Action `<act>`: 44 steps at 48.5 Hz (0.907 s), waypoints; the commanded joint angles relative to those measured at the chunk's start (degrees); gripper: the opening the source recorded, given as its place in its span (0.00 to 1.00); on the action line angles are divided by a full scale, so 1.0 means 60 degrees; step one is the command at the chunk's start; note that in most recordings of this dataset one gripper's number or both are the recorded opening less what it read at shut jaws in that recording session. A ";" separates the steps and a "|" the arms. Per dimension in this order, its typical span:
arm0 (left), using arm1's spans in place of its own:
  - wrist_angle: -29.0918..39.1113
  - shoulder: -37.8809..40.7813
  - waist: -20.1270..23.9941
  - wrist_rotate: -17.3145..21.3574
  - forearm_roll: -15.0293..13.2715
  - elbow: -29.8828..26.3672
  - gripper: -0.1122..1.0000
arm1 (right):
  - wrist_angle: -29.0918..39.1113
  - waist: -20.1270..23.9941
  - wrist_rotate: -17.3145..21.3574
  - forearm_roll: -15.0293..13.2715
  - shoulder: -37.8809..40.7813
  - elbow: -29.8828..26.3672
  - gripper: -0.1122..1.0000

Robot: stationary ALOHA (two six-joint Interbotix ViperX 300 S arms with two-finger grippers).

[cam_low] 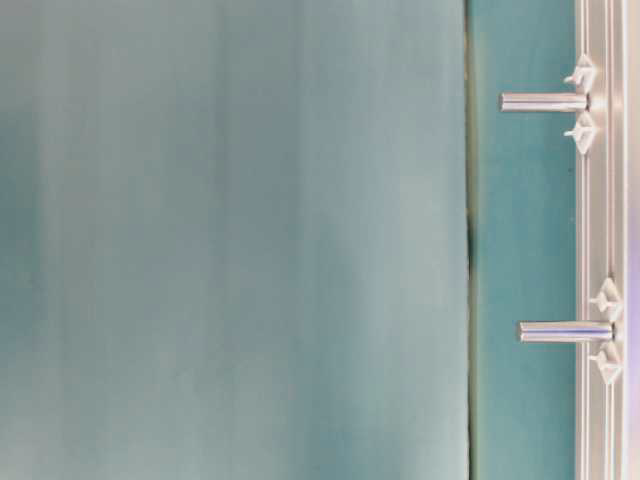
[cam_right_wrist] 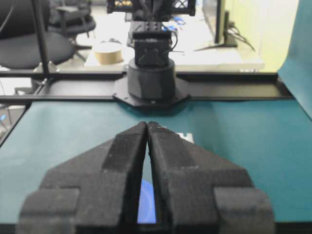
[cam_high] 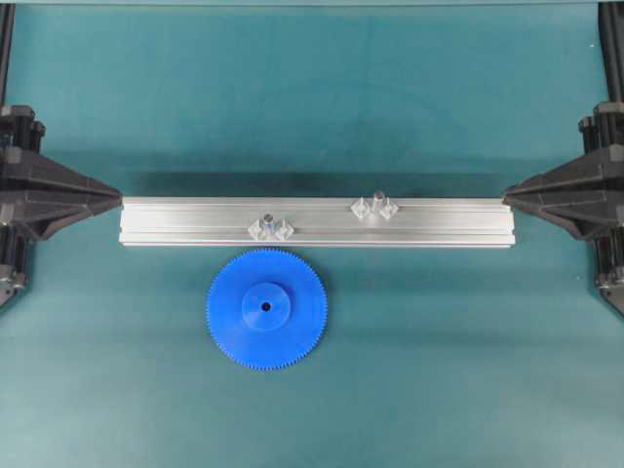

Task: Insert the large gear onto the shaft.
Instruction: 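Move the left gripper over the large blue gear's hub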

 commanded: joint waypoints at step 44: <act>0.5640 0.7134 -0.1392 -0.0264 0.0161 -0.4600 0.10 | 0.5215 0.0059 0.0791 0.0498 0.0938 -0.1436 0.38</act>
